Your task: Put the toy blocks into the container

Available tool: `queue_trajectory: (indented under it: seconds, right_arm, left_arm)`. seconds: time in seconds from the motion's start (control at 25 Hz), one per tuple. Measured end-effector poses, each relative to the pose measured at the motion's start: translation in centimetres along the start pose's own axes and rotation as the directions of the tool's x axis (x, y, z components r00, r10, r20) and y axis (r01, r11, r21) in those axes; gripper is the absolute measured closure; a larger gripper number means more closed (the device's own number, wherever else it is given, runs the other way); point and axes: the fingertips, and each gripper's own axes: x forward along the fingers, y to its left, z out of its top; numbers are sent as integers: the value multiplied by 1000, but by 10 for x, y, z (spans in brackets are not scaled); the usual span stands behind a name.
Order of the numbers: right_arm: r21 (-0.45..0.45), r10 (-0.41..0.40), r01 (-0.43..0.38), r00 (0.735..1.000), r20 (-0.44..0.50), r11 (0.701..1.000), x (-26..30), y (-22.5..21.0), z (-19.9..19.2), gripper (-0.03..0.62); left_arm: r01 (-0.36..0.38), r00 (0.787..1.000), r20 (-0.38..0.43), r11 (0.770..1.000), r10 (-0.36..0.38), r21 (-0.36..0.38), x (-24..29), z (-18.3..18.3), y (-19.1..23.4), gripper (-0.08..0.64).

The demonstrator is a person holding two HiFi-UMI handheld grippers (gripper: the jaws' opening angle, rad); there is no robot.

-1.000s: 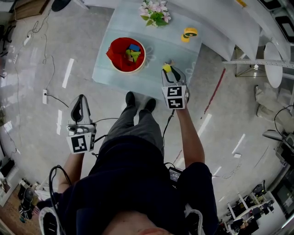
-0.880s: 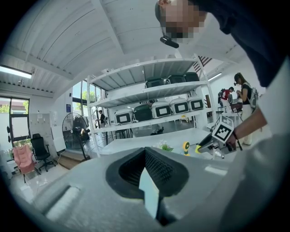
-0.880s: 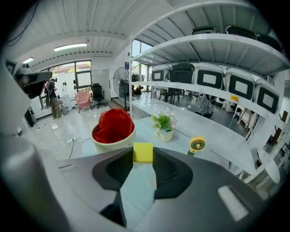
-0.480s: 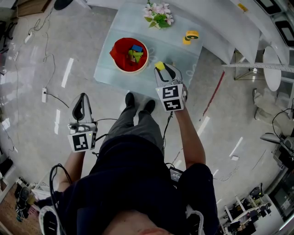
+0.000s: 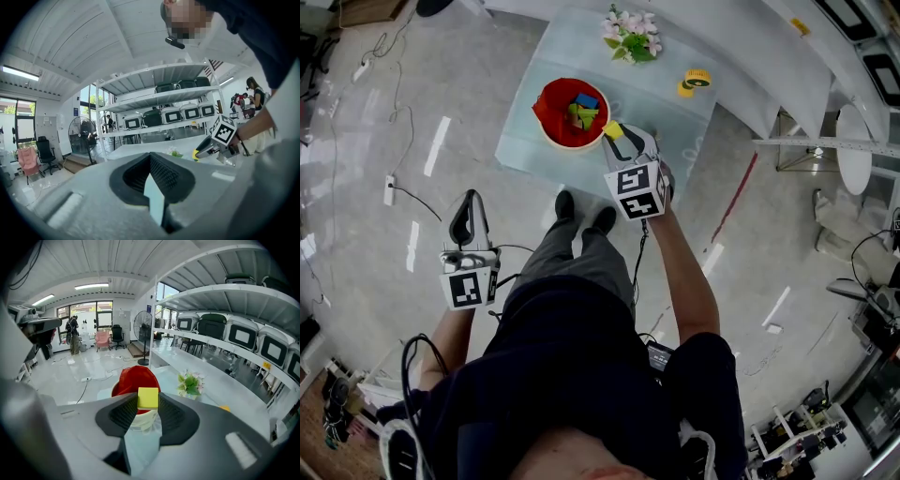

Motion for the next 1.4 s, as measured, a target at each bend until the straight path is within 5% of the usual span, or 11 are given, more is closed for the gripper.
queue_trajectory:
  seconds: [0.4,1.4]
  right_arm:
    - [-73,67,-70,997,-40,995,32,21,11,456]
    - [-170,84,-114,981,-175,979,98,42,6,456]
  left_arm:
    - [-32,999,-17,999,32,-12,-9,-9,14,559]
    - [-97,995,-20,994,96,-48,-19,-12,40,558]
